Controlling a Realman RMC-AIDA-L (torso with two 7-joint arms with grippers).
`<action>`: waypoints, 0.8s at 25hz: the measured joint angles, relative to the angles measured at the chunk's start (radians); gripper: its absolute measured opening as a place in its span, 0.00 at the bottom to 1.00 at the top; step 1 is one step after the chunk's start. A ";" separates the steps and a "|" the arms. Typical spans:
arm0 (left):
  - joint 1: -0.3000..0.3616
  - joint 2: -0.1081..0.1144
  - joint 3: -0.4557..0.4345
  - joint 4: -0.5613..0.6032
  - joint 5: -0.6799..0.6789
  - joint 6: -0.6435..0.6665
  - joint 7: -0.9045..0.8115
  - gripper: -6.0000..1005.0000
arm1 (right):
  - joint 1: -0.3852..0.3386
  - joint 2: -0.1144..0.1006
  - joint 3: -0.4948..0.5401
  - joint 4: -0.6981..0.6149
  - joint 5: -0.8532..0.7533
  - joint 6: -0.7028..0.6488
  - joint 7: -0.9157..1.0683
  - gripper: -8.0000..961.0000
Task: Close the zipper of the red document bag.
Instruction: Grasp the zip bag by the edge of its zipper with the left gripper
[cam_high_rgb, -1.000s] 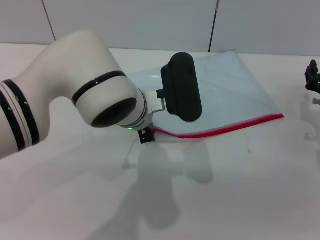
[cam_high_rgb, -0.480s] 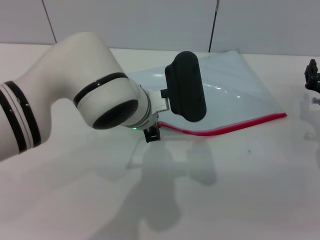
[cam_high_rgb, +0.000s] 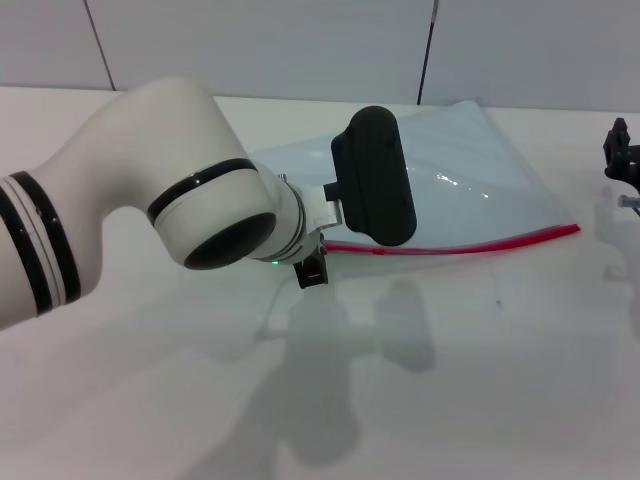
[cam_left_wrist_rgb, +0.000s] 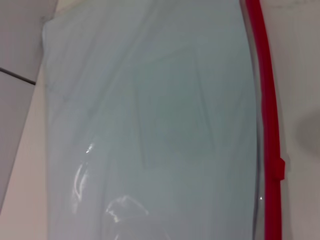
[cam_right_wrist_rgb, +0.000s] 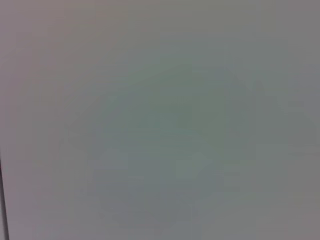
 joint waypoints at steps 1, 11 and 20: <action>0.000 0.000 0.000 0.000 0.000 0.001 -0.003 0.13 | -0.001 0.000 0.000 -0.001 0.000 0.000 0.000 0.49; 0.009 0.004 -0.023 -0.027 0.000 0.011 -0.007 0.06 | -0.002 -0.002 0.010 -0.010 -0.003 0.000 0.000 0.49; 0.205 0.010 -0.171 -0.277 0.000 0.116 0.119 0.06 | -0.012 -0.019 0.144 -0.108 0.018 -0.100 0.000 0.49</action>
